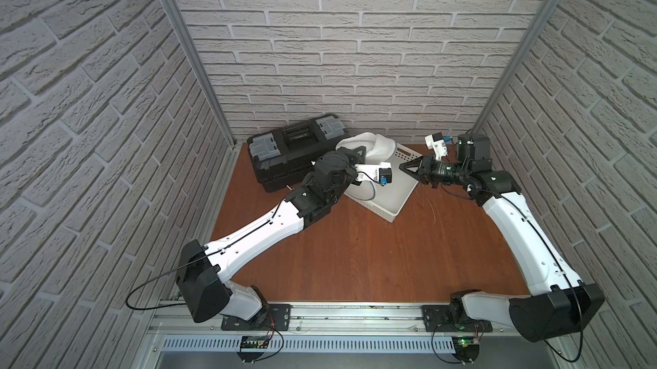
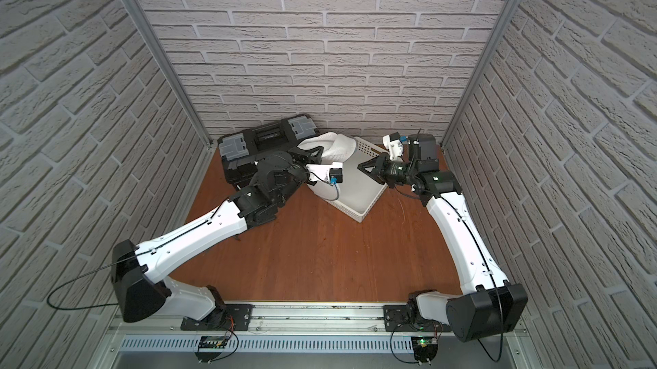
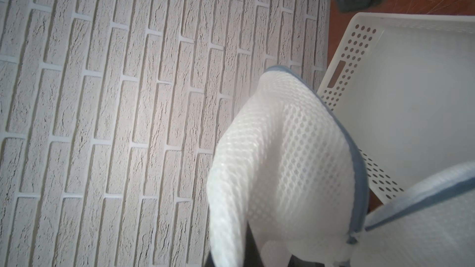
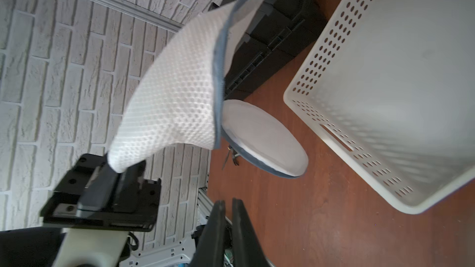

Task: Turn the laundry bag inside out
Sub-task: Turn over the laundry bag.

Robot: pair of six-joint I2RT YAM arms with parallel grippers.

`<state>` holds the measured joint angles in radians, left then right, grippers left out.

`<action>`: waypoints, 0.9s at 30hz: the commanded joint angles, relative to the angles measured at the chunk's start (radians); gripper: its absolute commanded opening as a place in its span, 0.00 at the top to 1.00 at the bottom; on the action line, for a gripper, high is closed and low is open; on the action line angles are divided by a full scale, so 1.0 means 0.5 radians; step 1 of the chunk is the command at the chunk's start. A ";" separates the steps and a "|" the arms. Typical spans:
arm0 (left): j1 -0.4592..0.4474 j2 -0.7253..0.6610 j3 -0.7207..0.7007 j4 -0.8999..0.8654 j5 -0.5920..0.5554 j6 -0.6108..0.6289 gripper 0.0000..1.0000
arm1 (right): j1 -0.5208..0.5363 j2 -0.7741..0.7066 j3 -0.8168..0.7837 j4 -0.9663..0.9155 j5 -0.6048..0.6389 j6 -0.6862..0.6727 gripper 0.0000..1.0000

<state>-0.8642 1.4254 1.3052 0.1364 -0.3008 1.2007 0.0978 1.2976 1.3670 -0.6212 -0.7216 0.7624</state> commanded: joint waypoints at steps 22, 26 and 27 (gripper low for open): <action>-0.122 -0.121 0.058 -0.135 0.517 0.203 1.00 | -0.026 0.226 0.194 0.312 -0.145 0.570 0.05; -0.105 -0.102 0.064 -0.169 0.508 0.195 1.00 | -0.017 0.237 0.160 0.436 -0.246 0.728 0.14; -0.100 -0.098 0.062 -0.182 0.504 0.195 1.00 | -0.012 0.234 0.159 0.471 -0.255 0.756 0.15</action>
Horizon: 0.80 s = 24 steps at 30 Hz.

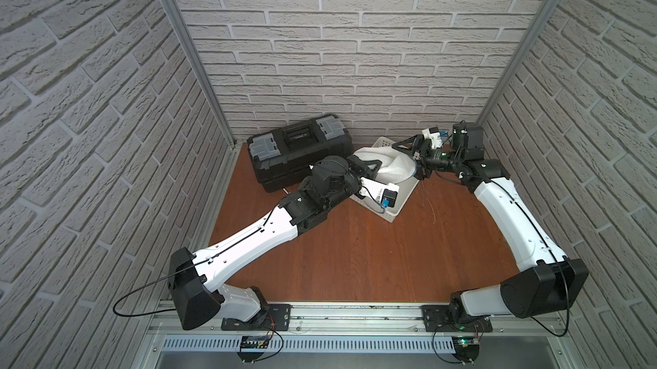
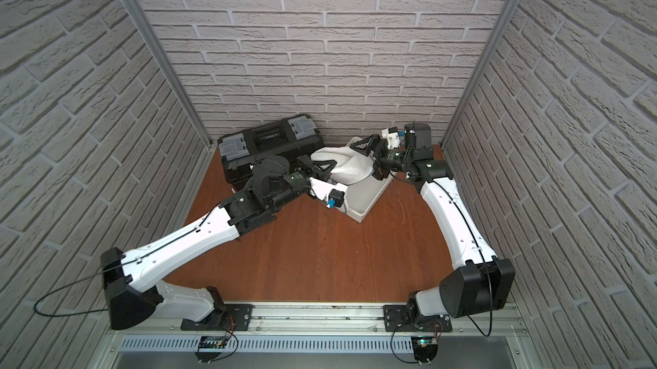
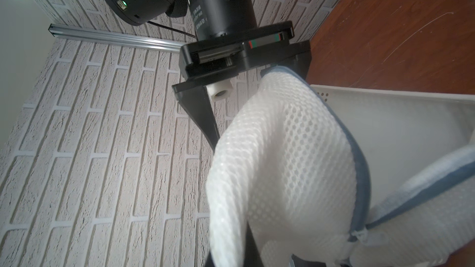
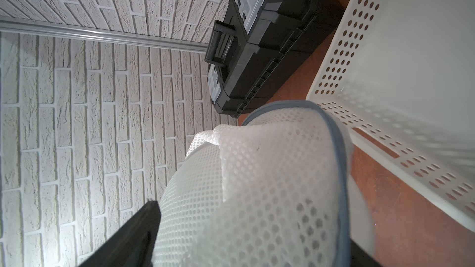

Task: Turn the laundry bag inside out
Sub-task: Turn over the laundry bag.

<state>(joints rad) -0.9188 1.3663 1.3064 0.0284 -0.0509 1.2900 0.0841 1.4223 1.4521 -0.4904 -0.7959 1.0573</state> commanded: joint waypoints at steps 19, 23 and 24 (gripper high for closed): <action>0.010 0.011 0.028 0.004 0.028 -0.083 0.50 | 0.059 -0.068 -0.085 0.616 -0.146 0.476 0.94; 0.005 -0.064 -0.042 -0.002 0.030 -0.191 0.12 | 0.041 -0.058 -0.002 0.543 -0.126 0.317 0.96; 0.003 -0.101 -0.072 -0.008 0.042 -0.231 0.02 | 0.033 -0.051 0.033 0.502 -0.118 0.239 0.96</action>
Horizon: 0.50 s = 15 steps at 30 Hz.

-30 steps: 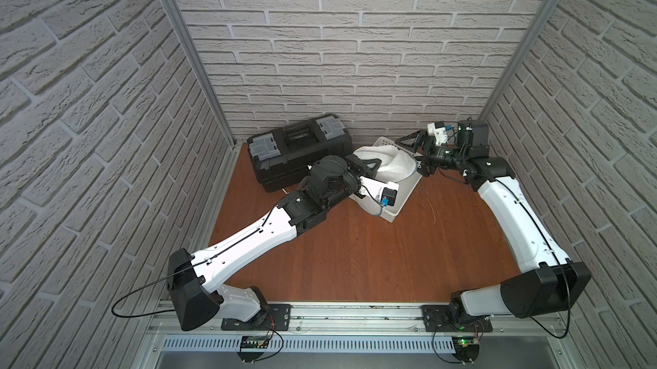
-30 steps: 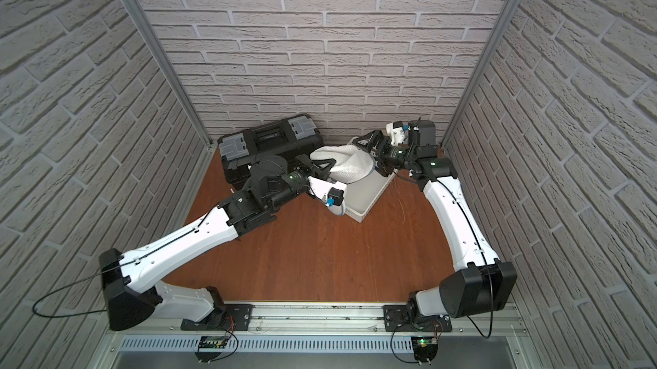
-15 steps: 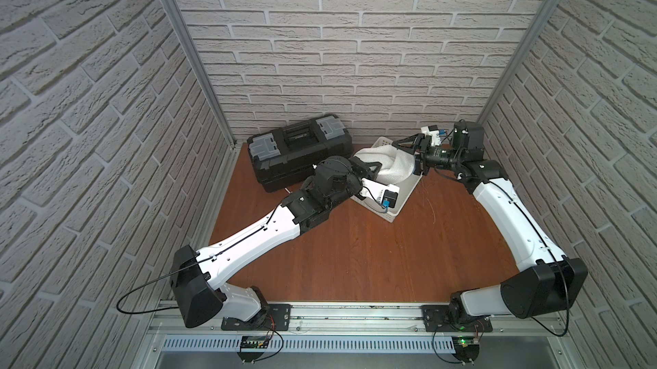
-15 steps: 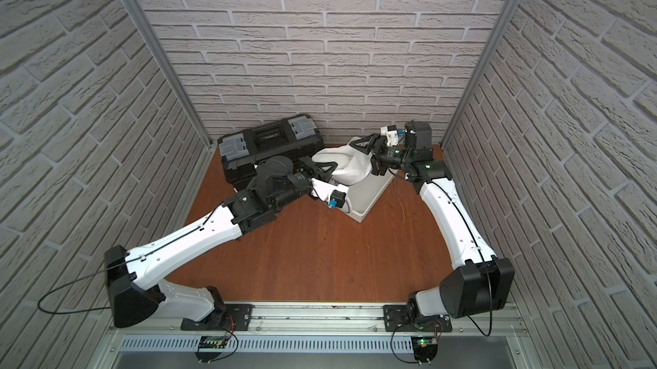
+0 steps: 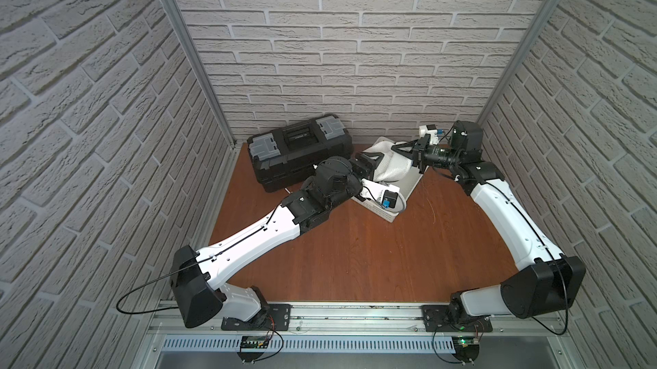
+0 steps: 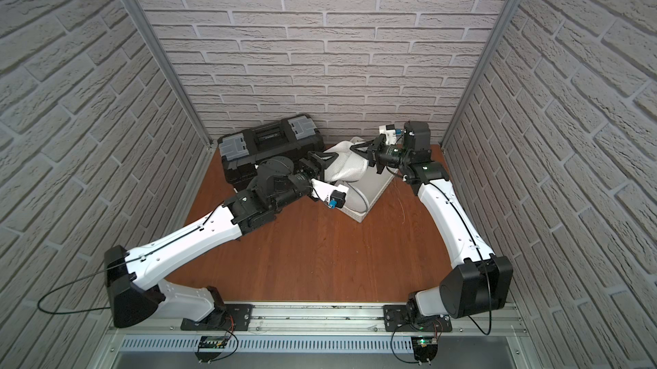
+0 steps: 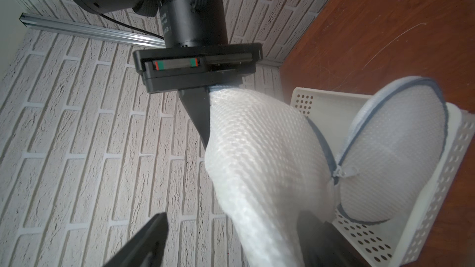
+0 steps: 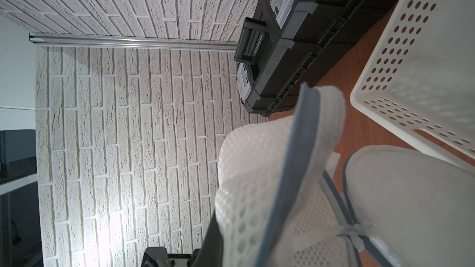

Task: Turn the laundry bag inside out
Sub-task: Turn over the laundry bag.

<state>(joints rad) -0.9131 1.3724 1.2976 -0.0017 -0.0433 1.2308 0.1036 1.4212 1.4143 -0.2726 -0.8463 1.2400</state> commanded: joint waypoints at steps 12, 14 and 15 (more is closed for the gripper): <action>-0.022 -0.511 -0.290 0.279 -0.224 -2.158 0.02 | -0.023 -0.079 0.134 0.329 0.303 -0.690 0.97; 0.033 -0.480 -0.246 0.148 -0.406 -2.888 0.02 | -0.008 -0.076 0.112 0.437 0.356 -0.646 0.97; 0.085 -0.458 -0.229 0.045 -0.422 -3.271 0.02 | 0.005 -0.072 0.111 0.462 0.385 -0.637 0.97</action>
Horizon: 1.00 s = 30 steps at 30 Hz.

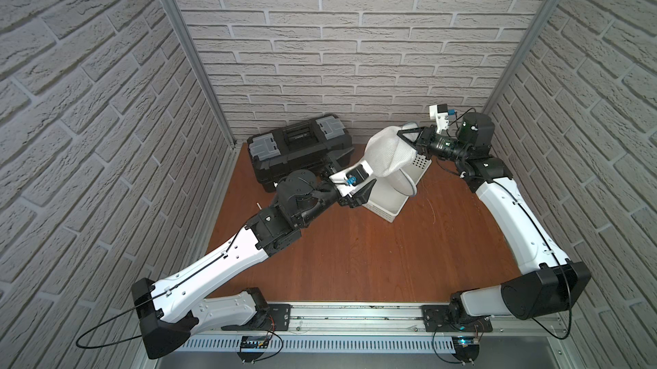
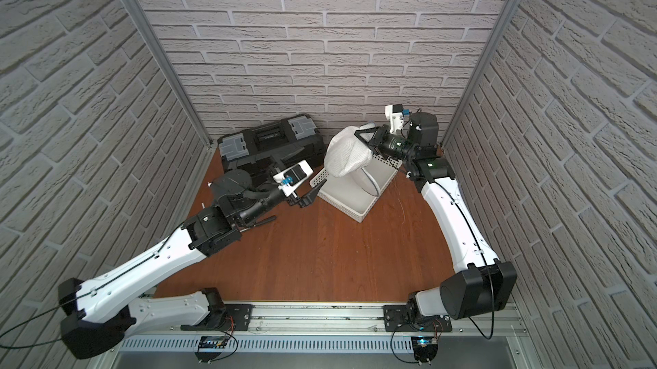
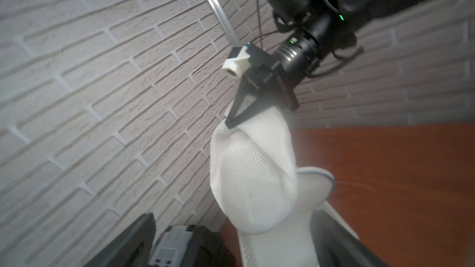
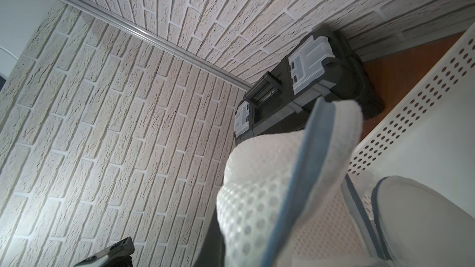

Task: Turn the laundry bag inside out
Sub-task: Turn over the laundry bag.

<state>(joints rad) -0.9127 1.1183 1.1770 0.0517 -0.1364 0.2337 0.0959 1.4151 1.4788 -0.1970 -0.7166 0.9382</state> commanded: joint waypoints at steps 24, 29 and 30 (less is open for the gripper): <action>0.468 0.649 -0.259 1.504 0.674 -3.820 0.02 | 0.209 0.091 0.046 0.645 0.176 0.170 0.97; 0.451 0.727 -0.176 1.553 0.692 -3.804 0.02 | 0.271 0.109 0.064 0.657 0.163 0.191 0.97; 0.449 0.745 -0.157 1.572 0.696 -3.805 0.03 | 0.277 0.106 0.057 0.661 0.168 0.196 0.97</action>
<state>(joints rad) -0.6827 1.4796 1.0519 0.7097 0.1898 -1.6585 0.2203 1.4796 1.4715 0.0521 -0.6277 1.0183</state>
